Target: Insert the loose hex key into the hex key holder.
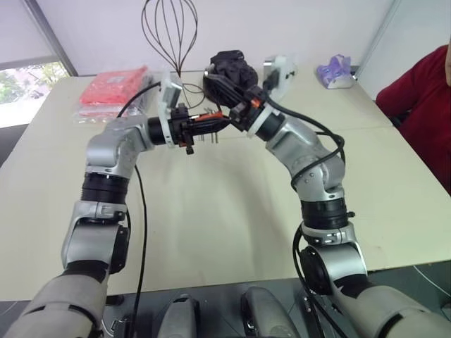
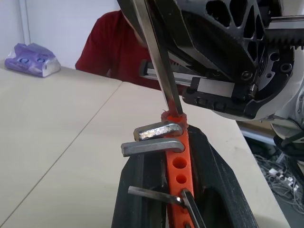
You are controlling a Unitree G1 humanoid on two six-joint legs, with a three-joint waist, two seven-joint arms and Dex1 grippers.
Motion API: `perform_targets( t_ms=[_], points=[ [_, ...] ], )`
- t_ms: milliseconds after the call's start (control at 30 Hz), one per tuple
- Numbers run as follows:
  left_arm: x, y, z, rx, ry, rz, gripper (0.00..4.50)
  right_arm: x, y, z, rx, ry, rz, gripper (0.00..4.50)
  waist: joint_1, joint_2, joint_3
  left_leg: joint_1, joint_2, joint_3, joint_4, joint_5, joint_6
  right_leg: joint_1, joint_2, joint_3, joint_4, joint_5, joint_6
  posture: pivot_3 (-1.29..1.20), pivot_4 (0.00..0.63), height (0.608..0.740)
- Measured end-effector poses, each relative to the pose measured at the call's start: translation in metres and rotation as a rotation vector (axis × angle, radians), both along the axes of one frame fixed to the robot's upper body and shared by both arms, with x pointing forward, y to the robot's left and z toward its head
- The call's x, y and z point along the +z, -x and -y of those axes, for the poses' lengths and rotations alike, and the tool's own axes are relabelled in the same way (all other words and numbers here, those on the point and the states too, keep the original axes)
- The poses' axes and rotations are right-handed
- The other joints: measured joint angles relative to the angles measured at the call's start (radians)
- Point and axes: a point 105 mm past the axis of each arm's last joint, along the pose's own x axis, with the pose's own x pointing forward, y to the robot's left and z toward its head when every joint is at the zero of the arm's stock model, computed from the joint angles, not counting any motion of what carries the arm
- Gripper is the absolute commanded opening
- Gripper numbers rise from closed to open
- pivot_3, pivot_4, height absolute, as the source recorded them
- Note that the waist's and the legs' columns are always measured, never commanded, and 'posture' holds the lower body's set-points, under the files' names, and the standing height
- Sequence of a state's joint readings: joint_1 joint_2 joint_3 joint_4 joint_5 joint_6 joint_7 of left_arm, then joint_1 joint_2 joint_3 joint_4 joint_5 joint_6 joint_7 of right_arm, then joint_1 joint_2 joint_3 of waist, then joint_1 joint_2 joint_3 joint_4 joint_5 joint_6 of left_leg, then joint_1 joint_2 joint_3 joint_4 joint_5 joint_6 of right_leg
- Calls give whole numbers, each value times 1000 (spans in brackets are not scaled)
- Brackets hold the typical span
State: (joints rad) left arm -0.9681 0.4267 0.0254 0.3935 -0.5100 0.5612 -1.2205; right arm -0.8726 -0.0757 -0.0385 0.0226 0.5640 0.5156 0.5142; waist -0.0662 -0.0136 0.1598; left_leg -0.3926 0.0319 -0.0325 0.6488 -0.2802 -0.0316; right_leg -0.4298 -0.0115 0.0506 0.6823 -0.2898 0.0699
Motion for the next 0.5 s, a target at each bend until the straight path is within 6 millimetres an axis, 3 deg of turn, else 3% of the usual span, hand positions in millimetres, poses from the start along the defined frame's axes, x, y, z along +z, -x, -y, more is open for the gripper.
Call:
perform_targets(
  t_ms=[500],
  points=[
    [5, -1, 0, 10, 58, -7, 0, 6, -3, 2, -12, -120, -57, 47, 0, 0, 0, 0, 0, 0, 0, 0, 0, 0, 0, 0, 0, 0, 0, 0, 150, 740]
  ],
)
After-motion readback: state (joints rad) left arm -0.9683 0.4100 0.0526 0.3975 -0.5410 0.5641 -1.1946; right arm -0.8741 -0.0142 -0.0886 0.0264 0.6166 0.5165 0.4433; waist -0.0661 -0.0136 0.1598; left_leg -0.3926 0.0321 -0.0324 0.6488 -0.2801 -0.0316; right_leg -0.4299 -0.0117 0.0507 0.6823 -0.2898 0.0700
